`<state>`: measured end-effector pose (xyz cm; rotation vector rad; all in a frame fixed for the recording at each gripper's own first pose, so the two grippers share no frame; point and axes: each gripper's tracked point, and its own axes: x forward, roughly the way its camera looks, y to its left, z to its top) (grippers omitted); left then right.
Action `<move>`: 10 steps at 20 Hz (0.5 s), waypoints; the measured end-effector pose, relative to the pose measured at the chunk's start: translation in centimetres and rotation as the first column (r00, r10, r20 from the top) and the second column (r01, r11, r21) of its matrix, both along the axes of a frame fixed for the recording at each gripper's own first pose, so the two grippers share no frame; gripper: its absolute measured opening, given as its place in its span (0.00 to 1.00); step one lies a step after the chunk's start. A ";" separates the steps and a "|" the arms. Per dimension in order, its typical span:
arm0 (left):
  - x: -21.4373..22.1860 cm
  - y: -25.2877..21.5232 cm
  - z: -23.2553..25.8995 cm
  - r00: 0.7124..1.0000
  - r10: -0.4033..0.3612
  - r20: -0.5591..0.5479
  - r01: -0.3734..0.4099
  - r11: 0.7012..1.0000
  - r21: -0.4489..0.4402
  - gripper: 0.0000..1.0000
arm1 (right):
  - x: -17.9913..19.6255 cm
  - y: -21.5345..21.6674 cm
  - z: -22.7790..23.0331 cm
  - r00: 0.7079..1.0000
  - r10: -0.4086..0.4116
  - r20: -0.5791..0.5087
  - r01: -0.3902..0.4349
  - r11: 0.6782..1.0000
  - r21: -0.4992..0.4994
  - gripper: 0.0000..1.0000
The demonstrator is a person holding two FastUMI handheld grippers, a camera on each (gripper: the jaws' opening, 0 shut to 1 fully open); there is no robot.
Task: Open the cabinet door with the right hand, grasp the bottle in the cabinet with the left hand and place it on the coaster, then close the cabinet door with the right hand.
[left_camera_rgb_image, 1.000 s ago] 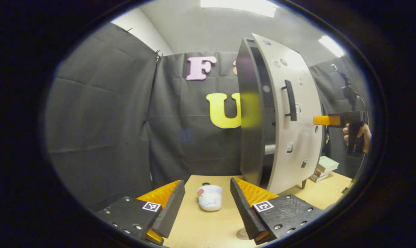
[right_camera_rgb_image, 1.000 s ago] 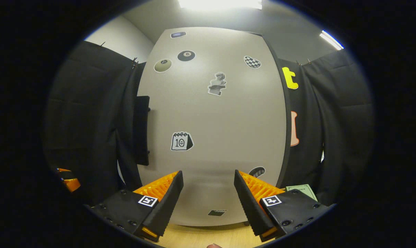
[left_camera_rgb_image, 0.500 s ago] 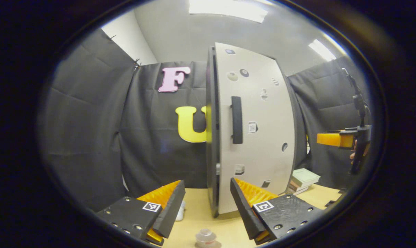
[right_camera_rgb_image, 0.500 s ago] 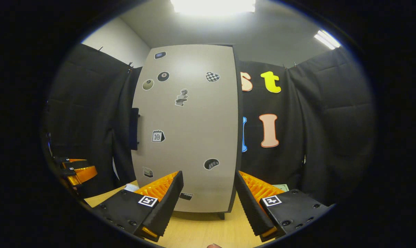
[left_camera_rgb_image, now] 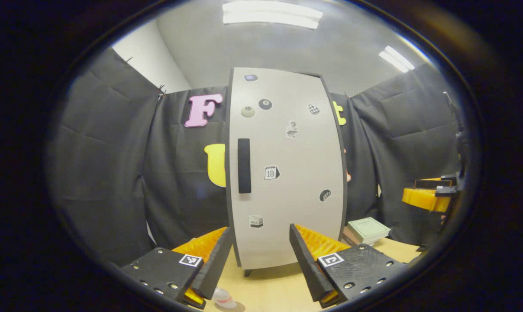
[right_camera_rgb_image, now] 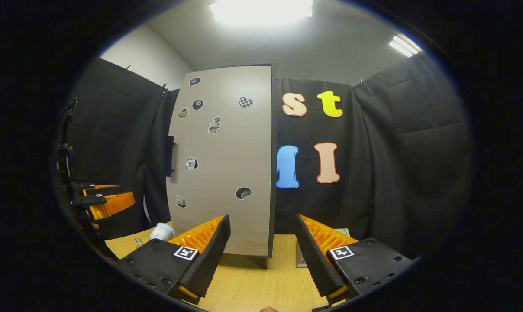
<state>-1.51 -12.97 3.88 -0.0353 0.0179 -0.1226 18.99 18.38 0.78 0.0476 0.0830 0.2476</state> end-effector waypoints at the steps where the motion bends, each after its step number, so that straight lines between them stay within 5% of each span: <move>1: -0.4 -0.6 0.2 1.000 -0.002 0.002 0.002 1.000 -0.012 0.80 | -0.3 -0.2 -0.1 1.000 0.005 -0.007 -0.005 1.000 -0.002 0.94; 10: -1.3 1.1 1.0 1.000 -0.011 0.008 0.011 1.000 -0.006 0.81 | -2.1 1.2 1.7 0.999 -0.011 0.038 0.009 0.999 0.032 0.94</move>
